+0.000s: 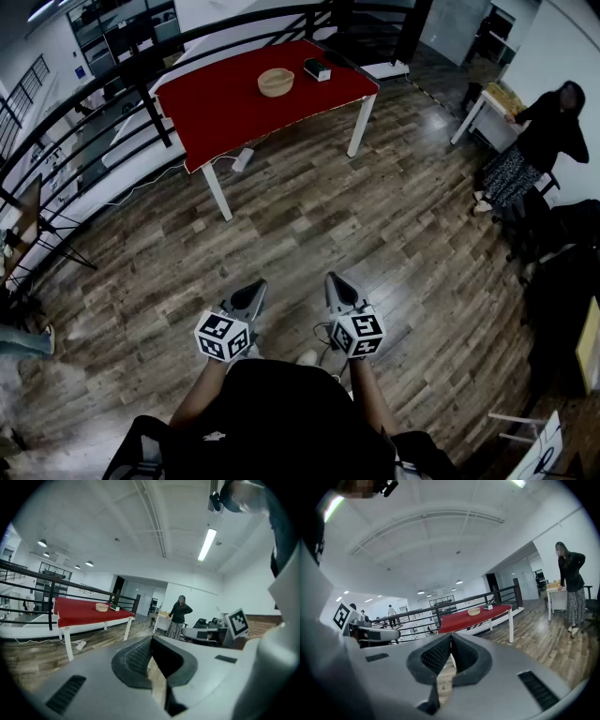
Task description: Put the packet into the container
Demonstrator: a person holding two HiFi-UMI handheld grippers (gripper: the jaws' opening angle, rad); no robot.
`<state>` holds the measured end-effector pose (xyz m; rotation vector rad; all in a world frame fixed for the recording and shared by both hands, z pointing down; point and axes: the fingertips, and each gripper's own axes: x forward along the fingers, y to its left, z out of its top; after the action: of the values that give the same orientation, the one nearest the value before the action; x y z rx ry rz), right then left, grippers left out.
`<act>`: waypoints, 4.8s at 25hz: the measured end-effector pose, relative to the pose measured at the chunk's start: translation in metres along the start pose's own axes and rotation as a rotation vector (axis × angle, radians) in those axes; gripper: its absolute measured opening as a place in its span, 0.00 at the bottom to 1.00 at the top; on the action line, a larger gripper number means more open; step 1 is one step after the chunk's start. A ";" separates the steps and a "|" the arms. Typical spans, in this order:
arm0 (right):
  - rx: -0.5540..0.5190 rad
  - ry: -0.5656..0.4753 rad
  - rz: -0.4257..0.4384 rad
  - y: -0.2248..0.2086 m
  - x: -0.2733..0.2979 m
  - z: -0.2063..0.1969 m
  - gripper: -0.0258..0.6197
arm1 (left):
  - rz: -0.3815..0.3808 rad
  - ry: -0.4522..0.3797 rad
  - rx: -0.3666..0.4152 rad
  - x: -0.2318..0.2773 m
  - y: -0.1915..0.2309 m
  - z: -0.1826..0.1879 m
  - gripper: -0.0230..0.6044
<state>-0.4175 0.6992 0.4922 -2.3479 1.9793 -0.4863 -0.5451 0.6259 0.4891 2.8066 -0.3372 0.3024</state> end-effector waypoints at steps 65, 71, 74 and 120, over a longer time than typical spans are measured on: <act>-0.051 0.074 -0.001 -0.108 0.339 0.082 0.07 | -0.029 0.034 -0.012 0.237 0.251 0.106 0.05; -0.055 0.070 0.001 -0.126 0.369 0.092 0.07 | -0.042 0.038 -0.021 0.264 0.267 0.114 0.05; -0.059 0.071 0.015 -0.140 0.390 0.099 0.07 | -0.038 0.040 -0.020 0.286 0.276 0.120 0.05; -0.007 0.103 0.180 -0.396 0.619 0.194 0.07 | 0.142 0.040 -0.024 0.599 0.359 0.225 0.05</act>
<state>0.0978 0.1421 0.5300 -2.1622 2.2137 -0.6011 -0.0306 0.1028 0.5183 2.7537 -0.5291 0.3822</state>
